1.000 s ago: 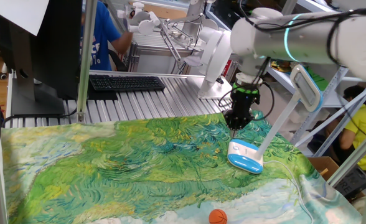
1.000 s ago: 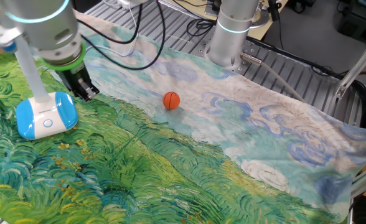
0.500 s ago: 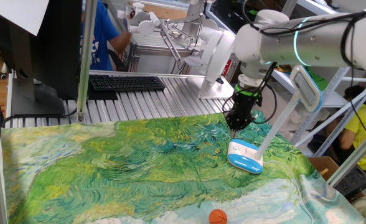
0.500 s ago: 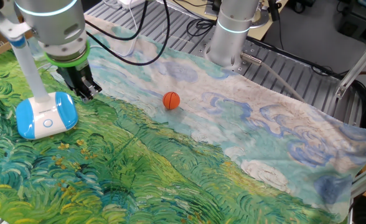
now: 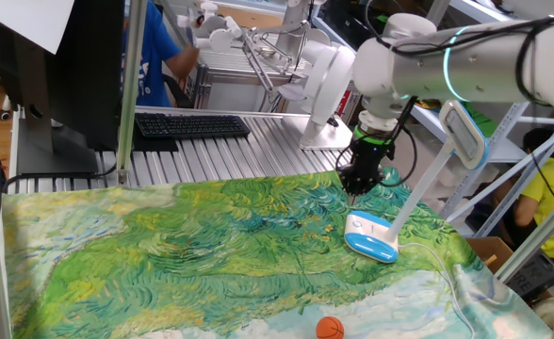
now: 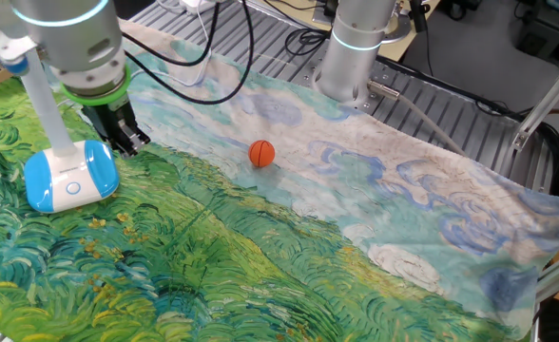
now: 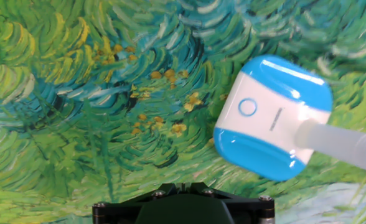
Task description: Turn on the desk lamp by pressing the button
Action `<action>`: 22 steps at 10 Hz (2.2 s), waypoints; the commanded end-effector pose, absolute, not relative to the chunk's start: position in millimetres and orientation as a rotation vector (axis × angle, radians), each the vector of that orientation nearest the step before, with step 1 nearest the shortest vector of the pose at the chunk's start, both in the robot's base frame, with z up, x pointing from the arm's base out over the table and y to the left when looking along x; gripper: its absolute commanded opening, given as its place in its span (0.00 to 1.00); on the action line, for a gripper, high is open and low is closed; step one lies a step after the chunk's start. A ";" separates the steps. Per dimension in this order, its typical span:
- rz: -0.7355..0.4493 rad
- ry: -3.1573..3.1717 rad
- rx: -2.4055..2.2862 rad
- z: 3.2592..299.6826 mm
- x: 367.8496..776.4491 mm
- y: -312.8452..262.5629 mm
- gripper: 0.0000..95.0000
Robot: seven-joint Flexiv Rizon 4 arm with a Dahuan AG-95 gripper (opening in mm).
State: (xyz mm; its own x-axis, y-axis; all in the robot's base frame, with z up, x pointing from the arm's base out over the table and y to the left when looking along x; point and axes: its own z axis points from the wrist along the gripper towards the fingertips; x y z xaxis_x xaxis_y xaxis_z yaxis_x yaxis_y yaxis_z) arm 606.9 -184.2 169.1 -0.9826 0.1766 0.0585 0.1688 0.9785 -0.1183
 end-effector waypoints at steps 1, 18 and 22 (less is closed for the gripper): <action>0.218 -3.051 -0.279 164.9 625.6 -192.0 0.00; 0.384 -3.079 -0.299 117.3 680.4 -271.1 0.00; 0.382 -3.072 -0.303 101.8 685.6 -278.8 0.00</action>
State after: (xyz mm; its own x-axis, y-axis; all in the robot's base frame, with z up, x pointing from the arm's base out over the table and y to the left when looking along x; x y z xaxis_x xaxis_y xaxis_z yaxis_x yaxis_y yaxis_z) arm 686.4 -280.1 99.9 -0.9807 0.1955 0.0090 0.1874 0.9514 -0.2443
